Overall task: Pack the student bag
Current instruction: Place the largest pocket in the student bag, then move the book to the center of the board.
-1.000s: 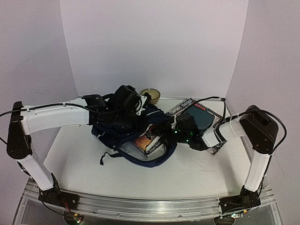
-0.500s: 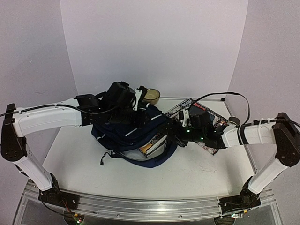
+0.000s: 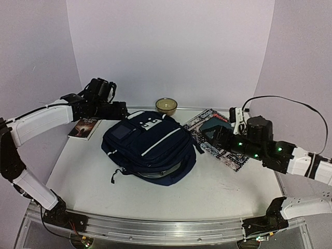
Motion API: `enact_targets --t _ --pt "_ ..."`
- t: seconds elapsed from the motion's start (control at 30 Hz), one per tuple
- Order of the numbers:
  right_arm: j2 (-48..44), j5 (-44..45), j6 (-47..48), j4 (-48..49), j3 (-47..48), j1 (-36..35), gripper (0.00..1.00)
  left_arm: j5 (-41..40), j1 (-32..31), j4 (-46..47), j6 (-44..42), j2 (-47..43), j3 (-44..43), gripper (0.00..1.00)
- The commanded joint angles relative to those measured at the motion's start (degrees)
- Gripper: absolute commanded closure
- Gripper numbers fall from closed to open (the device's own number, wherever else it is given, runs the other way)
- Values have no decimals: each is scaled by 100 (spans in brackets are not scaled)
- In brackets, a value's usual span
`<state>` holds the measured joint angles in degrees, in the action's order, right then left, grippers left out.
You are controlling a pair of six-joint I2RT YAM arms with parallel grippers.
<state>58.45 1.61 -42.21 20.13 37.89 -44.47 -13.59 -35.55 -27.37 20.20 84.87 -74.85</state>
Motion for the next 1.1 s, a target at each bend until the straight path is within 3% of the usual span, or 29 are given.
enact_targets --t 0.0,0.17,0.37,0.57,0.7,0.9,1.07 --pt "-765 1032 689 -272 -175 -18 2 -456 740 -230 -524 462 -38 13" --pt "-1227 1358 896 -229 -291 -18 2 -556 1539 -286 -865 1267 -517 10" --pt "-1315 1066 1478 67 -410 -18 2 -383 2359 -393 -963 2538 -1435 9" --pt "-1250 522 1719 108 -446 -18 2 341 2991 -747 -1100 3830 -2620 12" --pt "-1251 482 1781 127 -478 -20 2 832 3182 -910 -1274 4401 -3257 14" --pt "-1241 562 1826 126 -476 -18 2 913 3307 -1063 -1480 5068 -3962 17" --pt "-1231 579 1830 125 -466 -18 2 825 3348 -1164 -1710 5567 -4370 25"
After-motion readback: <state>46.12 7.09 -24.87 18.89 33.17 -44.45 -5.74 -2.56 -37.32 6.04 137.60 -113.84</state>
